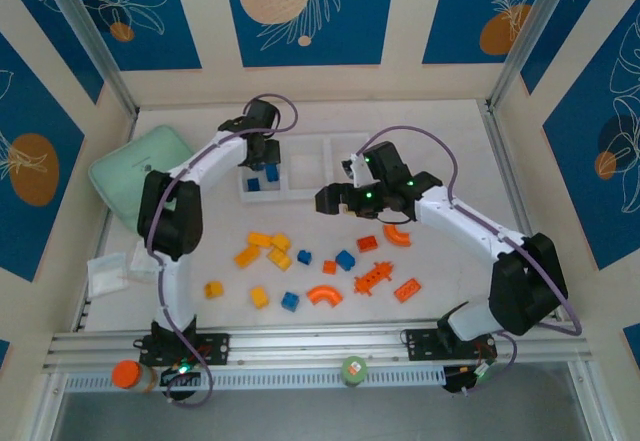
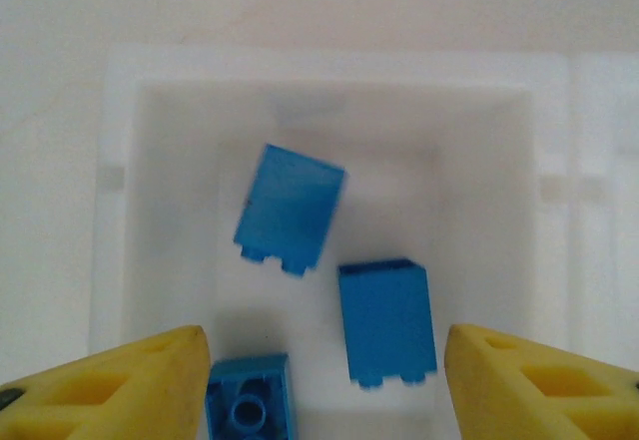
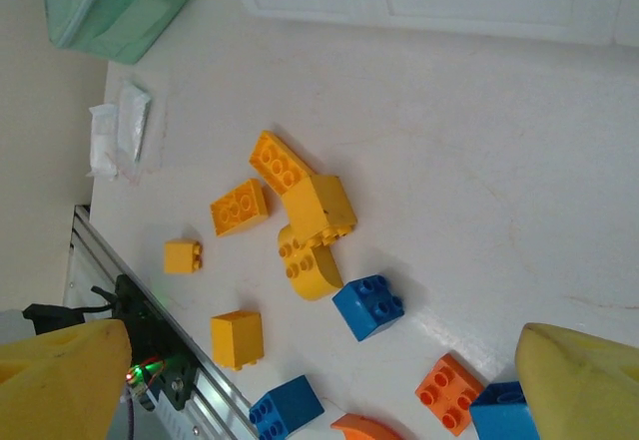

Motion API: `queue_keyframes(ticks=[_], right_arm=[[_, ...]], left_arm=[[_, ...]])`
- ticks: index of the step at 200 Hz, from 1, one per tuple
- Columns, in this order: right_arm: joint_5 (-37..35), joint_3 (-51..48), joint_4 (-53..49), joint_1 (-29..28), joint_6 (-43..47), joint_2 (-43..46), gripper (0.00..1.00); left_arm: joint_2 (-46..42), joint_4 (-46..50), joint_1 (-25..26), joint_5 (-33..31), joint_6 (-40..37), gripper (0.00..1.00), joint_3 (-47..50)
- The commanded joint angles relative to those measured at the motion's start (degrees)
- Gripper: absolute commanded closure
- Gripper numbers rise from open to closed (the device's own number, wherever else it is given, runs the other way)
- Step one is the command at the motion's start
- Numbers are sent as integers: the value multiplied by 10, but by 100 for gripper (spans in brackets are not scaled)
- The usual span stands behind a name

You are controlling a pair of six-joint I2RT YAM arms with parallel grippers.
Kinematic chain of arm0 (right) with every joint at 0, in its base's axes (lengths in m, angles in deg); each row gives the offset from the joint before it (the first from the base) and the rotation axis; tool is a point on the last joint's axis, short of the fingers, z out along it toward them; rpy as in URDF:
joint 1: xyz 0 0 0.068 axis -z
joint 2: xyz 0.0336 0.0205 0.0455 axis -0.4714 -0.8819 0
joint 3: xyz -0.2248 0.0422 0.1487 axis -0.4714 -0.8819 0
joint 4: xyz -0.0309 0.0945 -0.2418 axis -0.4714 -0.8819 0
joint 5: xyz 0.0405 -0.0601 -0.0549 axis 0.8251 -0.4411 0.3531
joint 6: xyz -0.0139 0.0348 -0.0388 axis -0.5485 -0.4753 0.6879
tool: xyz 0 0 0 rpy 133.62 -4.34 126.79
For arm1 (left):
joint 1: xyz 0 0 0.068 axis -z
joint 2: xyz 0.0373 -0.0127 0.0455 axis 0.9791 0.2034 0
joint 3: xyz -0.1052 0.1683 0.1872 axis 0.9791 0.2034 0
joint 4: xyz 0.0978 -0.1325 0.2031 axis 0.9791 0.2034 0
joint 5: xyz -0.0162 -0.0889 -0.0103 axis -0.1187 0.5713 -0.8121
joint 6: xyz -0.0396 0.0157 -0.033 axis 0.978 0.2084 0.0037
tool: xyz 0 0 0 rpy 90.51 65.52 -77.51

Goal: Sort the legos into containers by color
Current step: Place the lego in the container, then pick up the lego from the middle-left of the table.

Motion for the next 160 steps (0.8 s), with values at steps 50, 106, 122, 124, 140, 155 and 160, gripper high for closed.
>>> queue_keyframes(ticks=[50,106,122,124,140,155,160], right_arm=[[0,-47,-43,-1,2,61,1],[-9,-109,-25,-26,-27,95,1],[-16,-124,-20,-32,-37,102,1],[-16,-126,-19,-32,-39,103,1],[-17,-142,-12,-37,-46,110,1],[-20,-154,-10,-40,-48,117,1],[-22,-159,-10,-41,-49,119,1]], left_arm=[[-202,-29,35,96,35,32,193],[-301,-14,163,73,77,30,311],[-308,-6,207,70,94,30,331],[-309,-5,211,70,95,30,334],[-313,-2,245,66,116,31,355],[-312,-1,271,69,134,32,368],[-311,-2,280,73,136,32,370]])
